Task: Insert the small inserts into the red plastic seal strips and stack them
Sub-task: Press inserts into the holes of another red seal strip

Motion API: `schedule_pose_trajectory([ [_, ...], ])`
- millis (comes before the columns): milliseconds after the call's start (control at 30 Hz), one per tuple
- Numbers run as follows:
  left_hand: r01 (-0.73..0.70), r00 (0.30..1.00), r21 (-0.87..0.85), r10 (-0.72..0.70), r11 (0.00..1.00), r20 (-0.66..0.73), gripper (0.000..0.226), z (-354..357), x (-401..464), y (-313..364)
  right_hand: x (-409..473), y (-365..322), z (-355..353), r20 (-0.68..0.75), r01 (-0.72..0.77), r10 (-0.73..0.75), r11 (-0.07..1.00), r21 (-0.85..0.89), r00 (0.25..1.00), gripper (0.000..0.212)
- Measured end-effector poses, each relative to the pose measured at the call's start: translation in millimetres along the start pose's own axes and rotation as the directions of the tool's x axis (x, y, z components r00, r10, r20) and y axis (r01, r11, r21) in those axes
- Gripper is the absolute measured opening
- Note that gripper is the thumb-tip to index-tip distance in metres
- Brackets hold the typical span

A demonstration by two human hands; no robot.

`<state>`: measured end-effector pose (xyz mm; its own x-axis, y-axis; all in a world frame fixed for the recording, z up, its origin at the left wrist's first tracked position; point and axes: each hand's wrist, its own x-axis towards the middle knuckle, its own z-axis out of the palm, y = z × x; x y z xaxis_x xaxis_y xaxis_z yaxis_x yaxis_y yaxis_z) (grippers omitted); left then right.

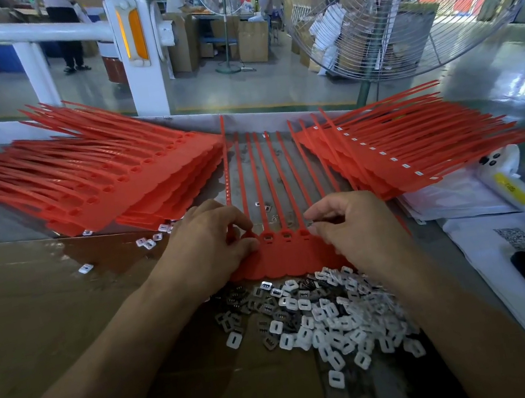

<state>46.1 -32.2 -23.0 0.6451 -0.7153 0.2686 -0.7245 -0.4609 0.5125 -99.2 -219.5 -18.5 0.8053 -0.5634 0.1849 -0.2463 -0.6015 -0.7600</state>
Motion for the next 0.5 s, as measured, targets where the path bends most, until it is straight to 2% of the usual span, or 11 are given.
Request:
schedule_pose_trajectory([
  [233,-0.002,1.000,0.008,0.002,1.000,0.002,0.028,-0.3,-0.7,1.1,0.1,0.8,3.4,-0.003,0.078,-0.079,0.992,-0.100,0.997,0.013],
  [500,0.004,1.000,0.006,-0.004,1.000,0.005,0.028,0.4,-1.2,1.4,2.2,2.8,5.0,0.025,0.100,-0.097,0.980,-0.170,0.995,0.017],
])
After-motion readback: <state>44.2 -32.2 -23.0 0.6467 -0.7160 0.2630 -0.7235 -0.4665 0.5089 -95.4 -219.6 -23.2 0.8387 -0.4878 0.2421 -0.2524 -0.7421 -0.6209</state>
